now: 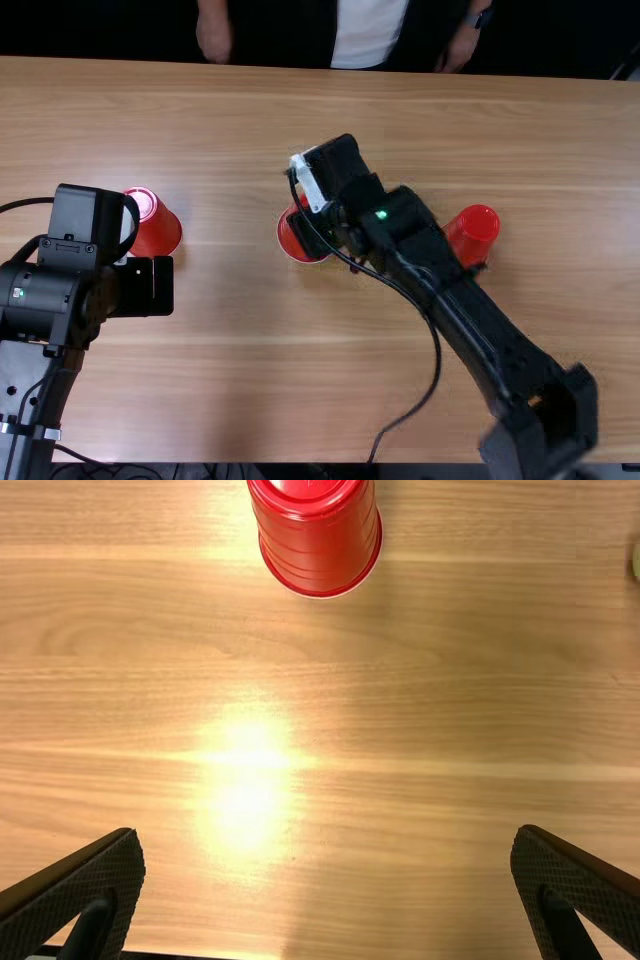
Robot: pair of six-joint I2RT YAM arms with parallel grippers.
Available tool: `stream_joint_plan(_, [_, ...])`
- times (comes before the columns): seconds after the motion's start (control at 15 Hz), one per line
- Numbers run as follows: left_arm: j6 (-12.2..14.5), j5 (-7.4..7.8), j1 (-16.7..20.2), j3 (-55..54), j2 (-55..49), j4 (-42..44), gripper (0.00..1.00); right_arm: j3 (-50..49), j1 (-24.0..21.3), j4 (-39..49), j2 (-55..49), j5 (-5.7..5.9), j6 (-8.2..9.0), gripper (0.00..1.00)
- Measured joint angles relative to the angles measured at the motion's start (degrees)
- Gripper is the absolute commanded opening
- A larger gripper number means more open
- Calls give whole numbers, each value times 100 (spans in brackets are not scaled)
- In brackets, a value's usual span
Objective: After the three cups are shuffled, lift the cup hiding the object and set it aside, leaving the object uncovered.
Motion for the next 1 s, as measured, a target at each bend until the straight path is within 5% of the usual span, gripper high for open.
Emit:
stream_joint_plan(0.4, [2,4,-2,-201,-149,4,100,-1801,-116,66,-2286,-2,0,0])
stream_joint_plan(1.0, [-2,11,-2,-415,-542,-44,100,-3652,-678,227,-2942,-2,-4,4])
